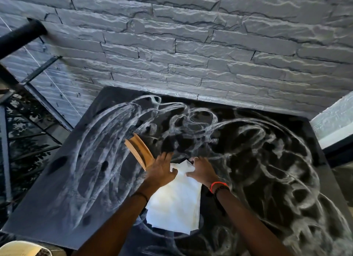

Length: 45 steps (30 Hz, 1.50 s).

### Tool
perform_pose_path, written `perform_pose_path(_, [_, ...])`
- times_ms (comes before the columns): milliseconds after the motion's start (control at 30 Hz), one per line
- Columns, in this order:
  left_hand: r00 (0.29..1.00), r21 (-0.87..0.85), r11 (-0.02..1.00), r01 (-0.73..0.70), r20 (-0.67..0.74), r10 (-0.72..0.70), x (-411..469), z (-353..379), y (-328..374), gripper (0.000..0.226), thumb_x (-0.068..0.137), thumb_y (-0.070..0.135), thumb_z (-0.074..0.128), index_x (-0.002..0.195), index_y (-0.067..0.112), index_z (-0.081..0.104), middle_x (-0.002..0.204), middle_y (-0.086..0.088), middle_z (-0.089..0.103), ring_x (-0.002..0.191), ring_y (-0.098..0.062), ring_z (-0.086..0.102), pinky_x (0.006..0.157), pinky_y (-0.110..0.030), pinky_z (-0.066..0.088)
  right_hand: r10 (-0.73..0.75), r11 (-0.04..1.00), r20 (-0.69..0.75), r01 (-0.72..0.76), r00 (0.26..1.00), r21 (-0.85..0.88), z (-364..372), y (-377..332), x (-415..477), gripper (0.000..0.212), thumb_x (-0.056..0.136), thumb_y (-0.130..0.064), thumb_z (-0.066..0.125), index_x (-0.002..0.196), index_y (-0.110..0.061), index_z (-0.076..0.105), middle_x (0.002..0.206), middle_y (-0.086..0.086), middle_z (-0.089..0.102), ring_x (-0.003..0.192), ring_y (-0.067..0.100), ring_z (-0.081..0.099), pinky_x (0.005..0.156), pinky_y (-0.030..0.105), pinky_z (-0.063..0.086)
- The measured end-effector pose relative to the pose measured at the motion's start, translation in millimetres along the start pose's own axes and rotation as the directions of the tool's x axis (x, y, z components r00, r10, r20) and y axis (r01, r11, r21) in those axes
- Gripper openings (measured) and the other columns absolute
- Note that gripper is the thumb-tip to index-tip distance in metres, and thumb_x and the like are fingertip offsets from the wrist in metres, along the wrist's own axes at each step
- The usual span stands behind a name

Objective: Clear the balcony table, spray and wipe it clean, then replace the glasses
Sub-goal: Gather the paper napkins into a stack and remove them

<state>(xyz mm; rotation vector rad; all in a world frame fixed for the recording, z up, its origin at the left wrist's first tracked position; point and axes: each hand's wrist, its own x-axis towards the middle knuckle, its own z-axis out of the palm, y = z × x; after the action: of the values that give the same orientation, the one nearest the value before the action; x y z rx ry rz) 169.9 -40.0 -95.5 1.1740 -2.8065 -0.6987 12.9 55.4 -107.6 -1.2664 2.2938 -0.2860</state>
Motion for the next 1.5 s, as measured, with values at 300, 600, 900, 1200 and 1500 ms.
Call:
perform_pose_path(300, [0.961,0.183,0.959,-0.214,0.215,0.174,17,-5,4,0.086,0.081,0.053,0.064,0.148,0.022,0.02,0.154,-0.002,0.031,0.14,-0.024,0.031,0.116,-0.039,0.021,-0.13,0.992,0.041,0.13,0.991,-0.001,-18,-14,10,0.018,0.071,-0.021,0.069,0.082,-0.01,0.06,0.081,-0.003,0.052,0.089,0.022,0.051,0.07,0.027,0.038])
perform_pose_path(600, [0.967,0.175,0.956,-0.234,0.149,0.209,18,-16,-7,0.056,0.087,0.036,0.061,0.137,0.021,0.043,0.133,-0.004,0.058,0.122,-0.025,0.053,0.107,-0.035,0.032,-0.113,0.958,-0.012,0.112,0.993,0.262,-32,-18,-10,0.03,0.075,-0.018,0.064,0.102,-0.024,0.051,0.088,-0.006,0.058,0.083,0.015,0.059,0.074,0.036,0.05])
perform_pose_path(900, [0.935,0.017,0.94,-0.34,0.109,0.336,-18,-24,-46,0.066,0.073,-0.001,0.056,0.133,0.024,0.048,0.132,0.0,0.052,0.118,-0.021,0.051,0.1,-0.033,0.034,-0.47,0.882,-0.278,0.456,0.838,-0.12,7,-30,-83,0.032,0.07,-0.019,0.071,0.102,-0.014,0.066,0.102,0.002,0.059,0.093,0.017,0.058,0.079,0.025,0.052])
perform_pose_path(1200, [0.952,0.026,0.952,-0.304,0.044,0.302,-48,-27,-54,0.073,0.071,-0.015,0.045,0.134,0.02,0.049,0.141,-0.006,0.045,0.135,-0.024,0.039,0.107,-0.039,0.033,-0.613,0.758,0.026,0.598,0.789,-0.26,47,-31,-141,0.056,0.055,-0.018,0.077,0.108,-0.03,0.065,0.082,-0.008,0.049,0.07,0.008,0.052,0.056,0.017,0.045])
perform_pose_path(1500, [0.932,-0.068,0.93,-0.362,-0.011,0.362,-61,0,-38,0.039,0.087,-0.005,0.048,0.117,0.015,0.064,0.12,-0.005,0.061,0.119,-0.019,0.052,0.103,-0.024,0.036,-0.562,0.77,0.161,0.584,0.811,-0.255,36,-25,-127,0.055,0.076,-0.039,0.059,0.125,-0.014,0.057,0.111,0.002,0.052,0.101,0.018,0.049,0.088,0.032,0.045])
